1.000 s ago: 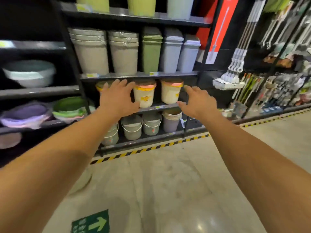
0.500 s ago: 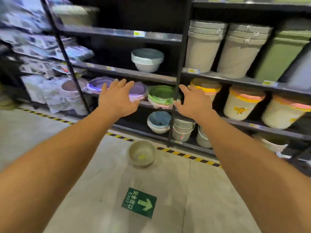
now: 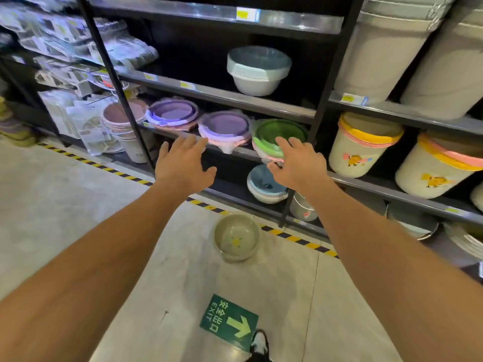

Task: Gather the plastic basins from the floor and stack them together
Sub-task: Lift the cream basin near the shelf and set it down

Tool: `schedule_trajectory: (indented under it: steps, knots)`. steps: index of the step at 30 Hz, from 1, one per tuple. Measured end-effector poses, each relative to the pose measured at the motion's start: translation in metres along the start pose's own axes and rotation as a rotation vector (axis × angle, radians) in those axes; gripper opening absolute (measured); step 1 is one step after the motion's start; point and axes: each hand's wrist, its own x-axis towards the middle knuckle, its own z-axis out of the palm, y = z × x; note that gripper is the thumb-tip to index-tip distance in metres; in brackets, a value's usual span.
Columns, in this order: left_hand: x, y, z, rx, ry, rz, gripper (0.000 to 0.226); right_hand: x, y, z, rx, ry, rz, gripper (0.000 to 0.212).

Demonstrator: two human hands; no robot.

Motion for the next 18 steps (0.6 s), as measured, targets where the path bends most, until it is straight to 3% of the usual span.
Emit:
schedule_trajectory:
  steps: [11, 13, 18]
  knots:
    - [0.165, 0.006, 0.156, -0.005, -0.105, -0.122, 0.07, 0.182, 0.054, 0.155, 0.073, -0.109, -0.01, 0.071]
    - [0.185, 0.005, 0.194, -0.027, -0.082, -0.125, 0.067, 0.205, 0.06, 0.199, 0.071, -0.127, -0.024, 0.072]
    - [0.212, 0.001, 0.321, -0.006, -0.238, -0.157, 0.07, 0.233, 0.076, 0.341, 0.071, -0.286, 0.026, 0.073]
